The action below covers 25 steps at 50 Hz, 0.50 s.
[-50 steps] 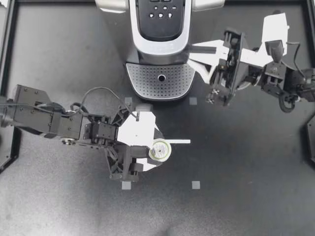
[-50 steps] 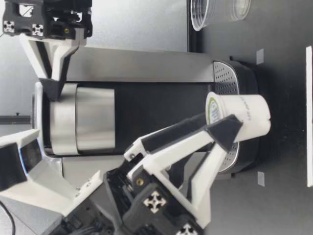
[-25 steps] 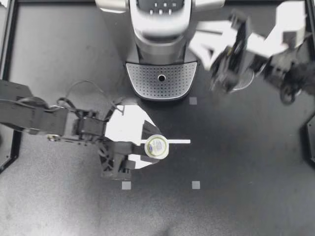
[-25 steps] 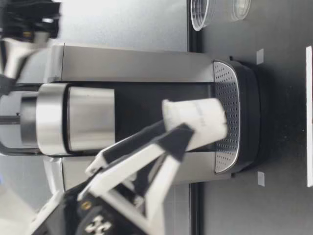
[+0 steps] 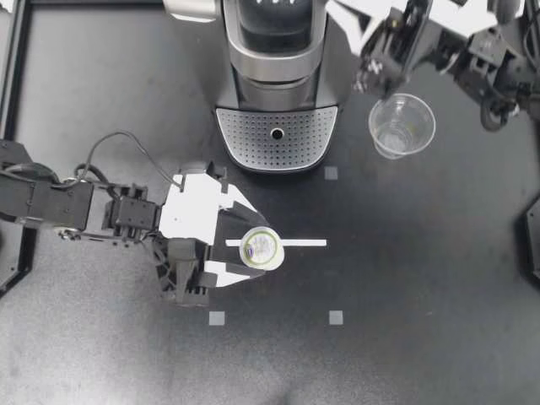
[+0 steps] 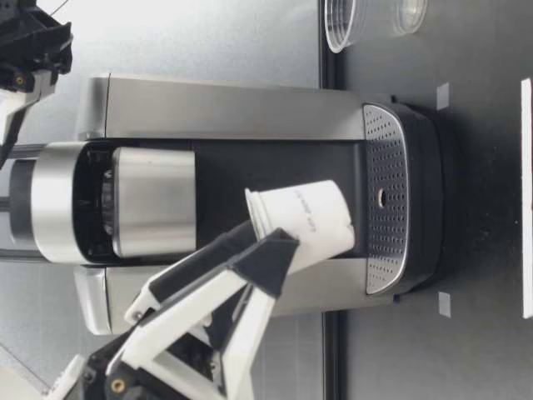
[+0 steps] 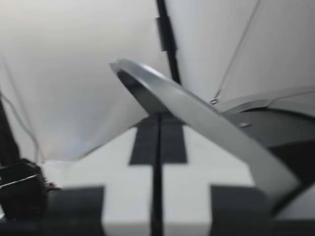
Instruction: Place the coffee capsule inside the capsule container, then place the cup onto the center of the cup tray, then push the 'Hot Water' and 'Travel Mug' buttons.
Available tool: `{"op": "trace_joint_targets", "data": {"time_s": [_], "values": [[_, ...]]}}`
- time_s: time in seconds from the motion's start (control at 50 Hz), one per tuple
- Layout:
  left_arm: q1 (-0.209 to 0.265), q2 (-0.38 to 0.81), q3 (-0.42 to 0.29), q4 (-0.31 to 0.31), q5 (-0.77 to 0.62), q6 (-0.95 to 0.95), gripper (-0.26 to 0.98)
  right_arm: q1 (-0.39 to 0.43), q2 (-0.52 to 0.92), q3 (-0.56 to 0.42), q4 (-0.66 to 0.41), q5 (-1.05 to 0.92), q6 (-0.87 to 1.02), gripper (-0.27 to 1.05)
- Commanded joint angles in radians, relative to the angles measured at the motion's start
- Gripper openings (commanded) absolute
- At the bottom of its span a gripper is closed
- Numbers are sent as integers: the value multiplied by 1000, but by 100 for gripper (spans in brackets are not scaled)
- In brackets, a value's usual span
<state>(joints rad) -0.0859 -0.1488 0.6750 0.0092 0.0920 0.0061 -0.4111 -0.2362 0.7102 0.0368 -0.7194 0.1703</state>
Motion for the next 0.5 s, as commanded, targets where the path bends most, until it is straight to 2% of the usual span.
{"op": "trace_joint_targets", "data": {"time_s": [0.0, 0.18, 0.32, 0.48], "values": [[-2, -31, -11, 3, -9, 2, 59, -46, -17, -29, -2, 5, 2, 5], [-2, -48, -15, 29, -6, 8, 59, -106, 0, -74, -26, 72, 2, 5], [-2, -72, -23, 71, 15, 14, 59, -133, 15, -114, -54, 117, 2, 5], [-2, -126, -69, 135, 97, 77, 59, -155, 31, -137, -60, 133, 3, 5]]}}
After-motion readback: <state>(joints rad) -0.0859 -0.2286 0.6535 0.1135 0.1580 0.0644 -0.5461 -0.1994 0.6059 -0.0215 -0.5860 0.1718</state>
